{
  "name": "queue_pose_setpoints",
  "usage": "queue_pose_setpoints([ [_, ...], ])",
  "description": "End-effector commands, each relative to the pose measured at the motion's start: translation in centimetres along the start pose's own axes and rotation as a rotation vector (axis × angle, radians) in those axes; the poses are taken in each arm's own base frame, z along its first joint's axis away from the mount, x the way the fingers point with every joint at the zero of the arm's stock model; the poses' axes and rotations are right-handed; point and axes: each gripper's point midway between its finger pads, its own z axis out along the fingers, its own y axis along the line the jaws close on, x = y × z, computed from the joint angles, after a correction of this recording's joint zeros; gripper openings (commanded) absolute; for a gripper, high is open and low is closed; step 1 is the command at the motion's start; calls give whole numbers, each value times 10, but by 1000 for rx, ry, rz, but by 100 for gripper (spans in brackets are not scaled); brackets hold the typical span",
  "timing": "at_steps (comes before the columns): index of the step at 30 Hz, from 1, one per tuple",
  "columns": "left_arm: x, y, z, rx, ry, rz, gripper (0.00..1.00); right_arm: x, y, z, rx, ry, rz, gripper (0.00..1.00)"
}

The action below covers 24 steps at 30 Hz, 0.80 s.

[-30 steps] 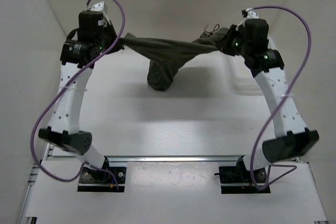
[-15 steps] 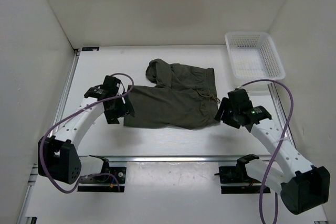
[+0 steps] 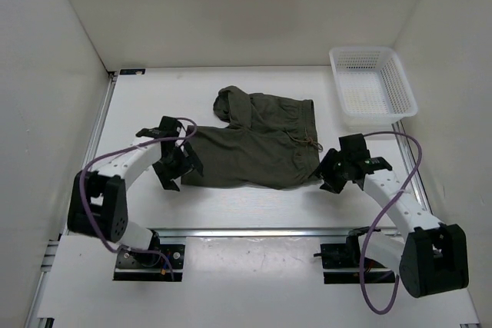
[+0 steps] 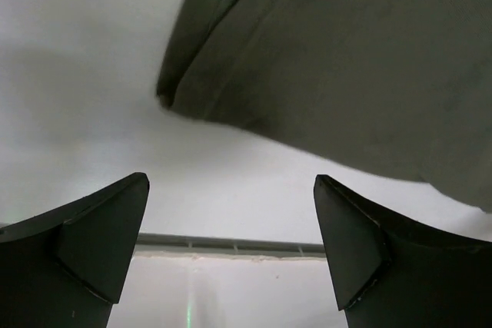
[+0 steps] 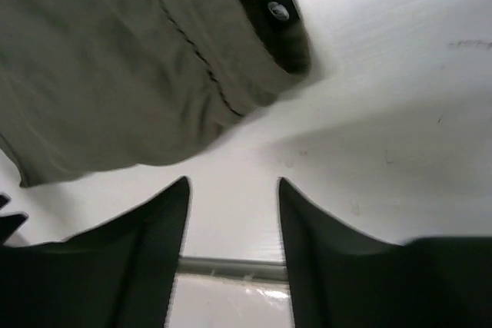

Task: Fold and stack the shorts
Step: Flatten the shorts out

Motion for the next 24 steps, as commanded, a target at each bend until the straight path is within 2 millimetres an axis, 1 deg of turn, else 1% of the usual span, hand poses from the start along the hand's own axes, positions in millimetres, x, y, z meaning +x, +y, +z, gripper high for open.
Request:
queue_pose_setpoints([
  [1,-12,-18,18,70,5,9,100,-1,25,4,-147,50,53,68],
  [2,-13,-17,33,34,45,24,100,-1,23,10,-133,63,58,69],
  [3,-14,-18,39,28,70,35,98,-3,20,14,-126,62,58,69],
  [5,-22,-23,52,12,89,53,79,-7,18,24,-113,68,70,69],
  [6,-24,-24,53,10,92,53,71,-7,17,27,-108,72,72,69],
  [7,-27,-25,55,4,85,53,61,-11,21,29,-115,66,70,68],
  [8,-30,-28,53,11,77,65,33,-15,18,35,-99,56,71,68],
  [9,-35,-32,53,17,70,66,19,-17,17,38,-90,48,72,65],
  [10,-33,-33,52,26,76,77,10,-21,13,42,-68,27,73,64],
  [11,-39,-34,50,32,66,68,10,-19,7,48,-37,38,89,61],
  [12,-42,-39,46,52,57,71,10,-23,9,52,-47,29,86,58],
  [13,-42,-39,46,52,57,71,10,-22,5,60,-24,38,100,55],
  [15,-46,-43,41,65,40,74,10,-25,2,67,-9,29,101,46],
  [16,-47,-41,37,66,37,65,10,-29,2,71,-2,21,92,37],
  [17,-48,-42,34,74,27,76,10,-34,3,70,5,7,91,14],
  [18,-48,-42,34,74,27,76,10,-40,4,65,29,-1,79,3],
  [19,-49,-41,28,73,13,78,10,-45,2,61,51,-23,61,0],
  [21,-53,-37,20,77,1,67,10,-45,2,51,55,-33,44,0],
  [22,-54,-37,11,81,-24,70,10,-44,1,39,57,-45,34,0],
  [23,-55,-32,9,83,-31,57,10,-41,0,32,58,-44,22,0],
  [24,-54,-32,4,86,-36,58,10,-43,1,24,62,-56,12,0],
])
